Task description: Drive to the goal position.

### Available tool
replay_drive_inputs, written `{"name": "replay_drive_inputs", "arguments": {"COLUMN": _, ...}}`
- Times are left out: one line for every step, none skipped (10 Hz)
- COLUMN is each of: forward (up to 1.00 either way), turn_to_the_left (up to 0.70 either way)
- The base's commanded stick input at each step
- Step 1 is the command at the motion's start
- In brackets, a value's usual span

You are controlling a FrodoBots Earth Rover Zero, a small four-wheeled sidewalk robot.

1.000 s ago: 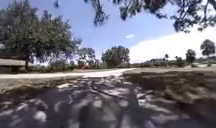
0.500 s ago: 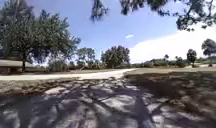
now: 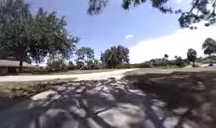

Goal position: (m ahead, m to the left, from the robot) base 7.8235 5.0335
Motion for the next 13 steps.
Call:
{"name": "replay_drive_inputs", "arguments": {"forward": 1.00, "turn_to_the_left": 0.00}}
{"name": "replay_drive_inputs", "arguments": {"forward": 1.00, "turn_to_the_left": 0.00}}
{"name": "replay_drive_inputs", "arguments": {"forward": 1.00, "turn_to_the_left": 0.00}}
{"name": "replay_drive_inputs", "arguments": {"forward": 1.00, "turn_to_the_left": 0.00}}
{"name": "replay_drive_inputs", "arguments": {"forward": 1.00, "turn_to_the_left": 0.00}}
{"name": "replay_drive_inputs", "arguments": {"forward": 1.00, "turn_to_the_left": 0.00}}
{"name": "replay_drive_inputs", "arguments": {"forward": 1.00, "turn_to_the_left": 0.00}}
{"name": "replay_drive_inputs", "arguments": {"forward": 1.00, "turn_to_the_left": 0.00}}
{"name": "replay_drive_inputs", "arguments": {"forward": 1.00, "turn_to_the_left": 0.00}}
{"name": "replay_drive_inputs", "arguments": {"forward": 1.00, "turn_to_the_left": 0.00}}
{"name": "replay_drive_inputs", "arguments": {"forward": 1.00, "turn_to_the_left": 0.00}}
{"name": "replay_drive_inputs", "arguments": {"forward": 1.00, "turn_to_the_left": 0.00}}
{"name": "replay_drive_inputs", "arguments": {"forward": 1.00, "turn_to_the_left": 0.00}}
